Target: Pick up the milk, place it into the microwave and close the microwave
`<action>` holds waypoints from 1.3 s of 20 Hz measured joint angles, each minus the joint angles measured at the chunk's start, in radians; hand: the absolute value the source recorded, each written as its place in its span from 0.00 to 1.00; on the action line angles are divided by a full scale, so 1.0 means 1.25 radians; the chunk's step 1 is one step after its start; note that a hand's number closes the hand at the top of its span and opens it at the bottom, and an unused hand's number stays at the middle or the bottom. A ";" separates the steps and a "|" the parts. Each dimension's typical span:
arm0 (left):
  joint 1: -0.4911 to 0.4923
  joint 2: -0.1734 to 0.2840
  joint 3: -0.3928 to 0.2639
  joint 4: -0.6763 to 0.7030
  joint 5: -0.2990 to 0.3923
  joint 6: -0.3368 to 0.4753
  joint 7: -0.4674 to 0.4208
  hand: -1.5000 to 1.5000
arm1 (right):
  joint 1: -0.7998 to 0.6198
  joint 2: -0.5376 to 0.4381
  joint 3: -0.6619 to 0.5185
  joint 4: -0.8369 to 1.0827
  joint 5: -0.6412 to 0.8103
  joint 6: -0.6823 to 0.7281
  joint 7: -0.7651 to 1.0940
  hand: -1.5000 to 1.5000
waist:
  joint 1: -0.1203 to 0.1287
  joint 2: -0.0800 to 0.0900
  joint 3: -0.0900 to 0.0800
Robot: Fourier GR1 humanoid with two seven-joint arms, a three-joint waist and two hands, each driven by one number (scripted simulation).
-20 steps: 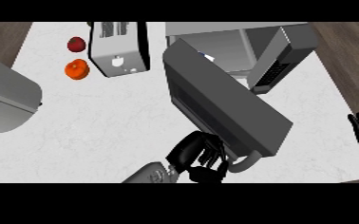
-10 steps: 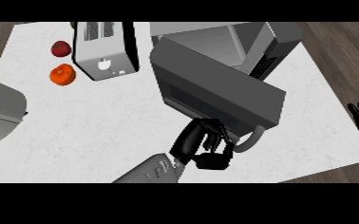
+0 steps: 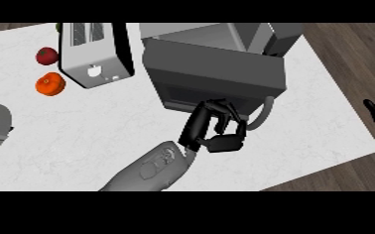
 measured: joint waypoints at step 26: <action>-0.155 -0.003 0.082 0.144 0.239 -0.008 -0.133 1.00 | -0.099 -0.109 -0.053 0.005 -0.119 0.046 0.102 0.00 | -0.056 0.026 0.005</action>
